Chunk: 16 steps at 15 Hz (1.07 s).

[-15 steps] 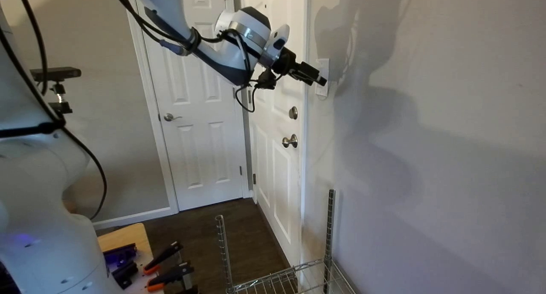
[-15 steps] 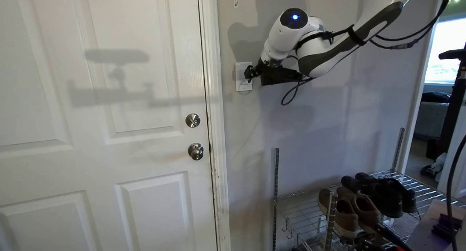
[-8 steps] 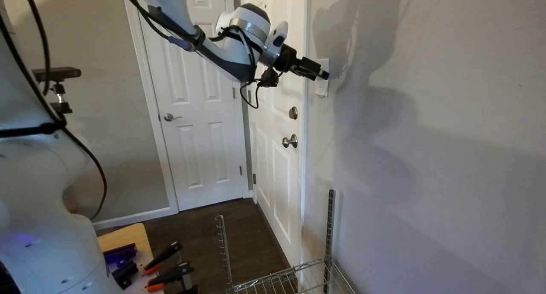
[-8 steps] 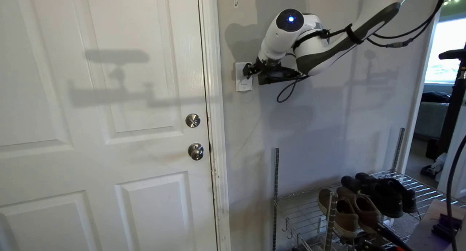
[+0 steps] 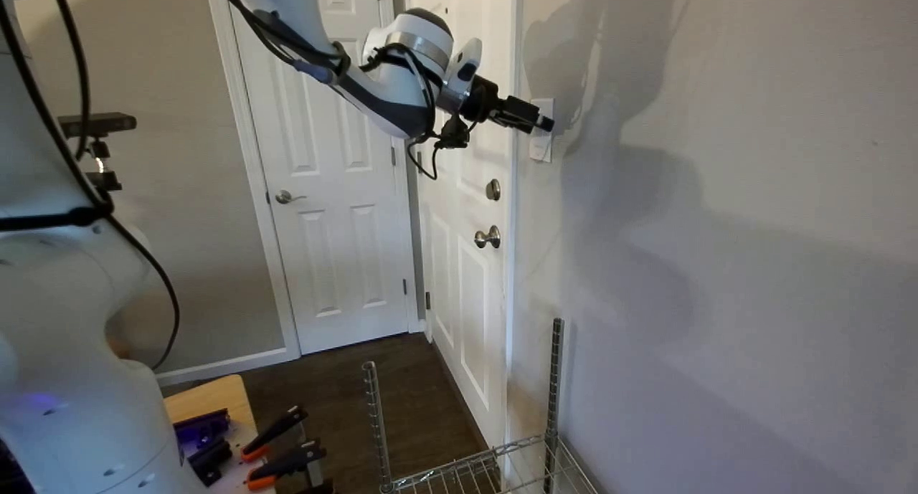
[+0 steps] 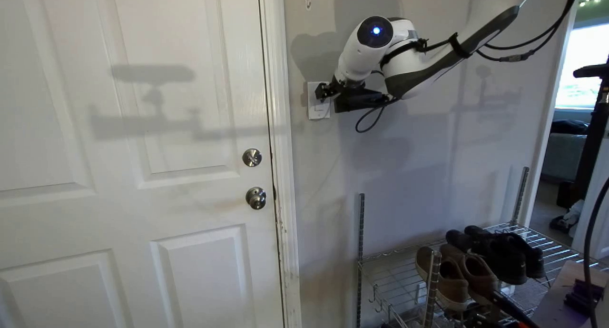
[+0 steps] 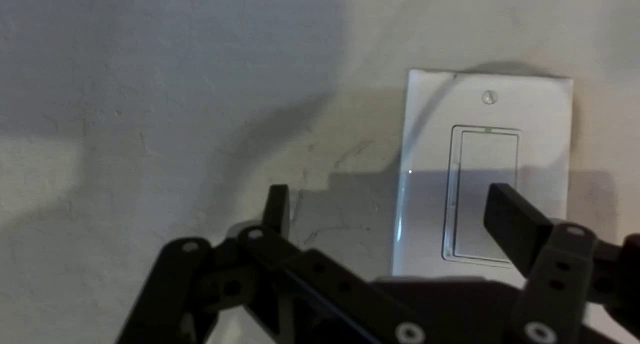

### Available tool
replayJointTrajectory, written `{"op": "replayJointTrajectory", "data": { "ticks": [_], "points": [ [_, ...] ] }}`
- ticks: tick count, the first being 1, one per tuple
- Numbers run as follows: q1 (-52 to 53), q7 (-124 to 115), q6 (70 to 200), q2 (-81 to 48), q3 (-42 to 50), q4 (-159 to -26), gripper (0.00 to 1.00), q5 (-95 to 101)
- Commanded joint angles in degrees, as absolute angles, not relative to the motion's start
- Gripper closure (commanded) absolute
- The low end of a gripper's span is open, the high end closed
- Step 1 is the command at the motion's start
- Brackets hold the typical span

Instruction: Turn on the light switch

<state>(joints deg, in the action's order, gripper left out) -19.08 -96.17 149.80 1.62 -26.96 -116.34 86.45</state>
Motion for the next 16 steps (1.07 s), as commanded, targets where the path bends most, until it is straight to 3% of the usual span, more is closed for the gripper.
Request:
{"op": "replayJointTrajectory", "data": {
  "ticks": [1, 6, 7, 13, 16],
  "points": [
    [-18.68, -99.6, 147.84, 0.52, -27.57, -114.9, 0.0, 89.49],
    [-18.51, -101.14, 145.2, -0.85, -27.99, -112.29, 0.0, 92.64],
    [-9.62, -100.44, 144.81, -1.76, -19.38, -111.42, 0.0, 92.62],
    [-0.85, -99.6, 143.3, -6.46, -10.47, -106.69, 0.0, 91.16],
    [1.05, -97.87, 143.34, -2.55, -8.58, -110.51, 0.0, 86.11]
  ]
}}
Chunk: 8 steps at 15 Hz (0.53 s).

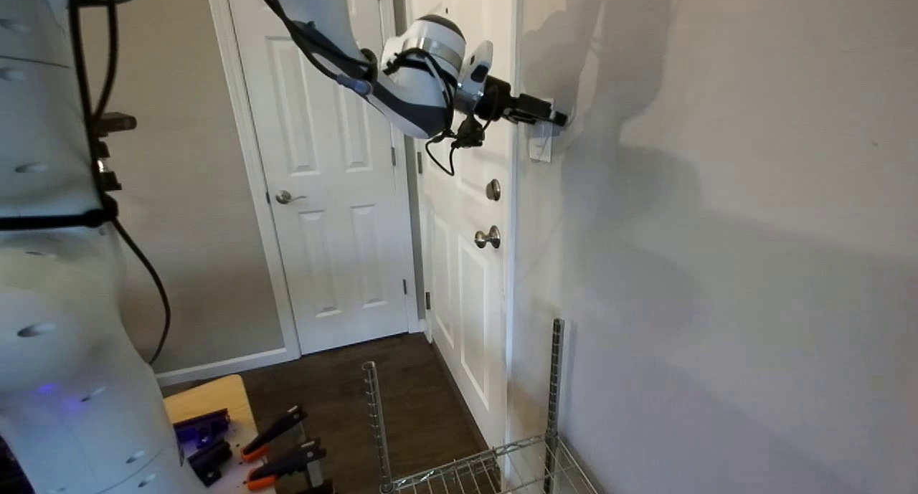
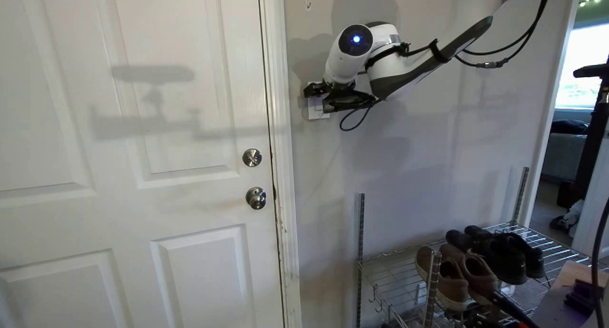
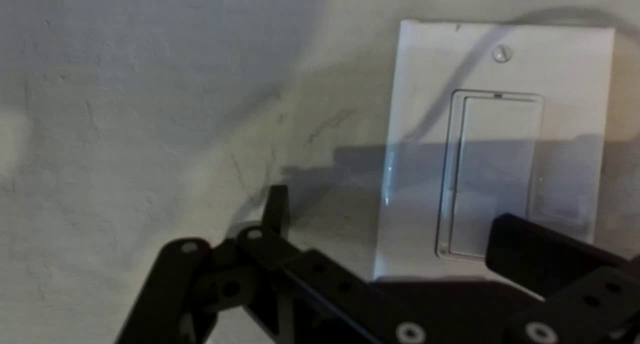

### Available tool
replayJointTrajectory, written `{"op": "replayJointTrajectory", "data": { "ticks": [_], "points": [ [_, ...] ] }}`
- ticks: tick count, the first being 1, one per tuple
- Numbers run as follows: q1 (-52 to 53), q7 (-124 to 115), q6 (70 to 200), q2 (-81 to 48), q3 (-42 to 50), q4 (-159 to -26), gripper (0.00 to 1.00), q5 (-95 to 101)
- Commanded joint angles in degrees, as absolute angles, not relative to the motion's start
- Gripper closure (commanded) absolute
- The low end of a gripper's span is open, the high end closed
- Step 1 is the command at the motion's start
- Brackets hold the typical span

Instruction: Turn on the light switch

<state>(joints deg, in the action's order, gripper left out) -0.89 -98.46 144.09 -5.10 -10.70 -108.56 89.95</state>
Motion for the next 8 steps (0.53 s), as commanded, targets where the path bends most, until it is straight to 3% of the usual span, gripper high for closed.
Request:
{"op": "replayJointTrajectory", "data": {
  "ticks": [1, 8],
  "points": [
    [1.47, -96.99, 143.21, -1.34, -8.19, -111.83, 0.0, 84.07],
    [3.74, -78.09, 145.02, 4.66, -7.47, -119.95, 0.0, 53.85]
  ]
}}
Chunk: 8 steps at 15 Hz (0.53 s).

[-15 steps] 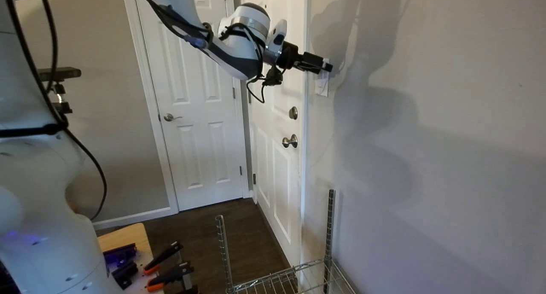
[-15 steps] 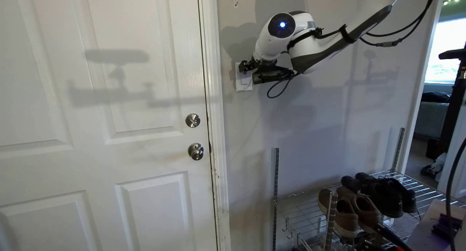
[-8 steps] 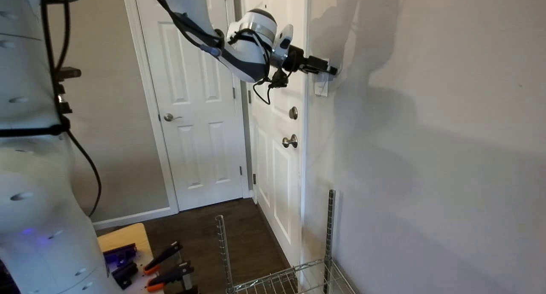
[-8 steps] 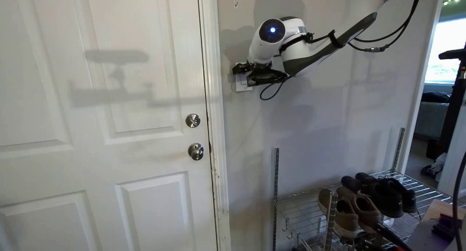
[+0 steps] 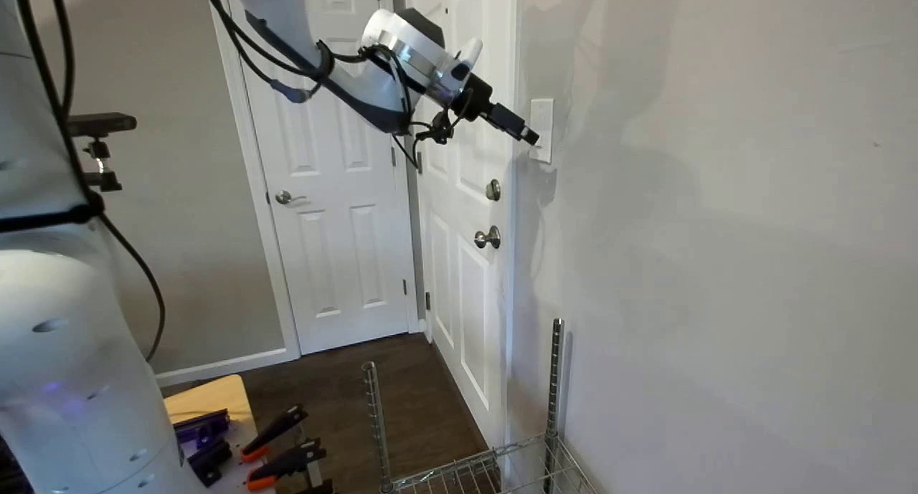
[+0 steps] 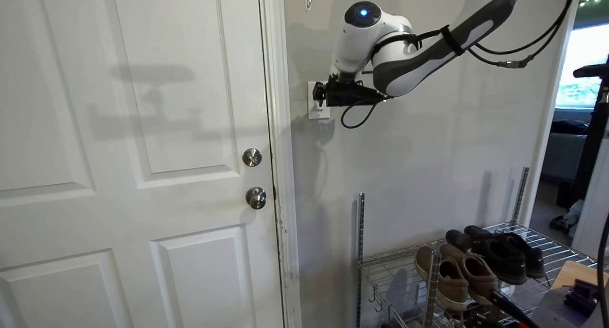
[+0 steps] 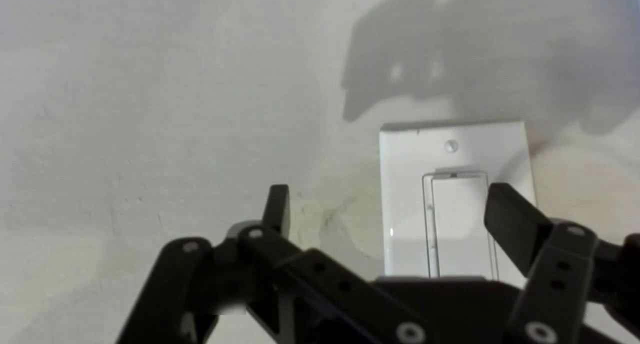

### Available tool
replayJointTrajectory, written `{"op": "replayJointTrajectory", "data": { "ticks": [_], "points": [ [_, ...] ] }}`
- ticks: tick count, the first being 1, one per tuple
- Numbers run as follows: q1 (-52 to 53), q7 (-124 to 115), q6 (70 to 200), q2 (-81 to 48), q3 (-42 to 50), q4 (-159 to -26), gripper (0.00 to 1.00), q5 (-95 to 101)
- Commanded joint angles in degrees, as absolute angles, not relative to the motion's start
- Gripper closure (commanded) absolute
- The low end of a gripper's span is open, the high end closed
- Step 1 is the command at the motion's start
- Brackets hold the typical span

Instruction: Turn on the light switch

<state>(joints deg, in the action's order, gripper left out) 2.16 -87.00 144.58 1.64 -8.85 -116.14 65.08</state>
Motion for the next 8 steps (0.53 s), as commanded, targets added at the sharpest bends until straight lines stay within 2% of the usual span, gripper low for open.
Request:
{"op": "replayJointTrajectory", "data": {
  "ticks": [1, 8],
  "points": [
    [4.16, -74.61, 144.21, 5.03, -7.43, -120.31, 0.0, 49.15],
    [5.7, -60.2, 133.95, 7.01, -8.47, -118.37, 0.0, 30.09]
  ]
}}
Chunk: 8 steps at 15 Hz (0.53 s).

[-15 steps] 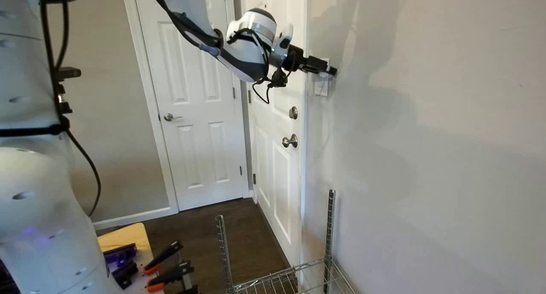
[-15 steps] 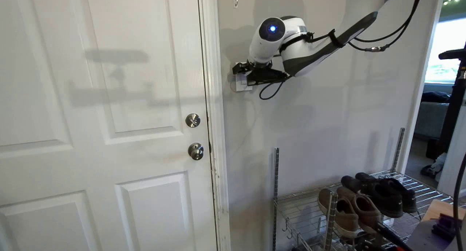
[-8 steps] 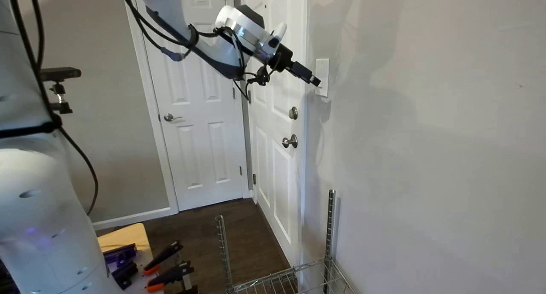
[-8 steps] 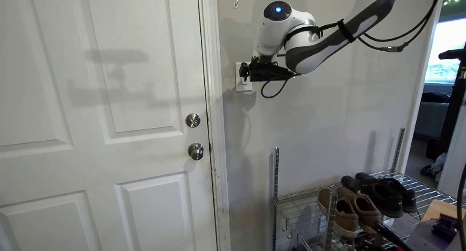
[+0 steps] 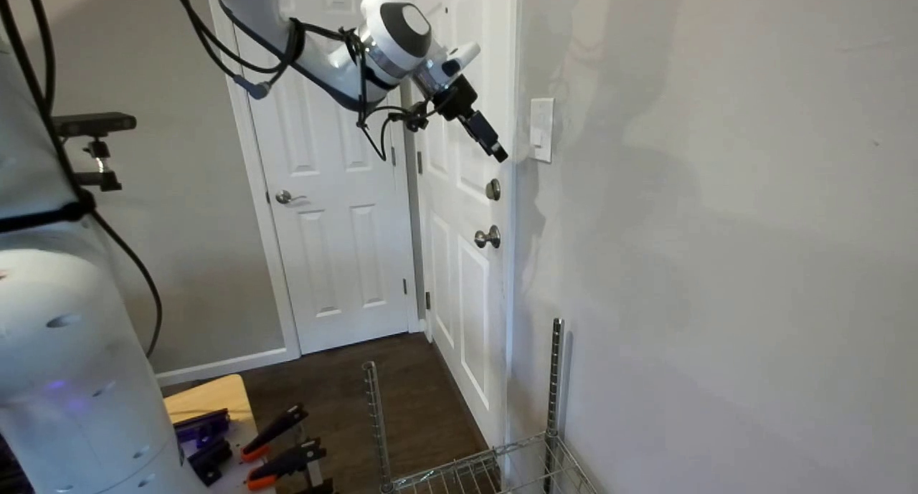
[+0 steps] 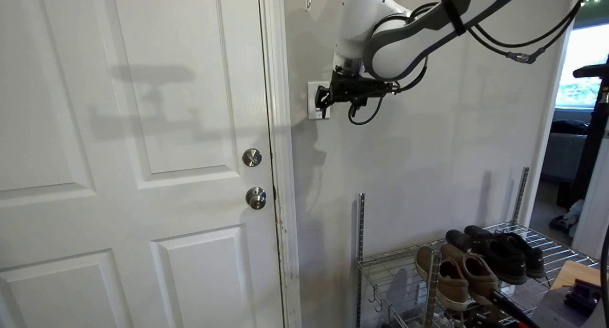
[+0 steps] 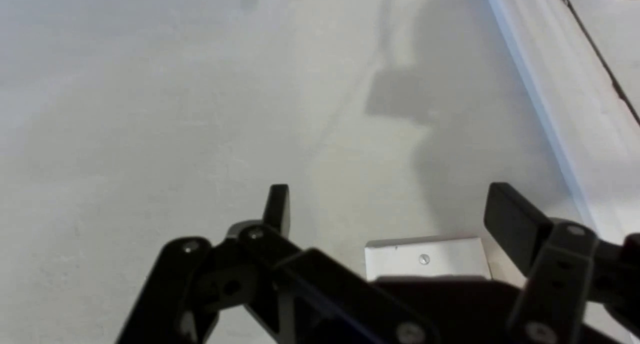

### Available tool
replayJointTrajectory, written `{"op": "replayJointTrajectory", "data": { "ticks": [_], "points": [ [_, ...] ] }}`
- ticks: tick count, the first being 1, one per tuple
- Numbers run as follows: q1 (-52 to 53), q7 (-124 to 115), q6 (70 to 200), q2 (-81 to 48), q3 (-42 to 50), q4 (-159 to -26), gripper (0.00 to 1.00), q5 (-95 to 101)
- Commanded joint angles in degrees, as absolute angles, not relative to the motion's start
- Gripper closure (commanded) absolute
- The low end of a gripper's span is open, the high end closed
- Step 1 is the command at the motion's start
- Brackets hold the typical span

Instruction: Turn on the light switch

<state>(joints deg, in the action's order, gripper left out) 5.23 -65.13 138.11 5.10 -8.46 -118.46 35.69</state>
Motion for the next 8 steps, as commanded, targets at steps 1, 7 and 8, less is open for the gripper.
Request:
{"op": "replayJointTrajectory", "data": {
  "ticks": [1, 7, 8],
  "points": [
    [5.7, -59.46, 132.55, 7.3, -8.48, -118.06, 0.0, 28.54],
    [4.93, -57.05, 127.45, 6.89, -7.72, -116.33, 0.0, 21.19],
    [4.84, -56.75, 127.2, 6.7, -7.49, -116.24, 0.0, 20.25]
  ]
}}
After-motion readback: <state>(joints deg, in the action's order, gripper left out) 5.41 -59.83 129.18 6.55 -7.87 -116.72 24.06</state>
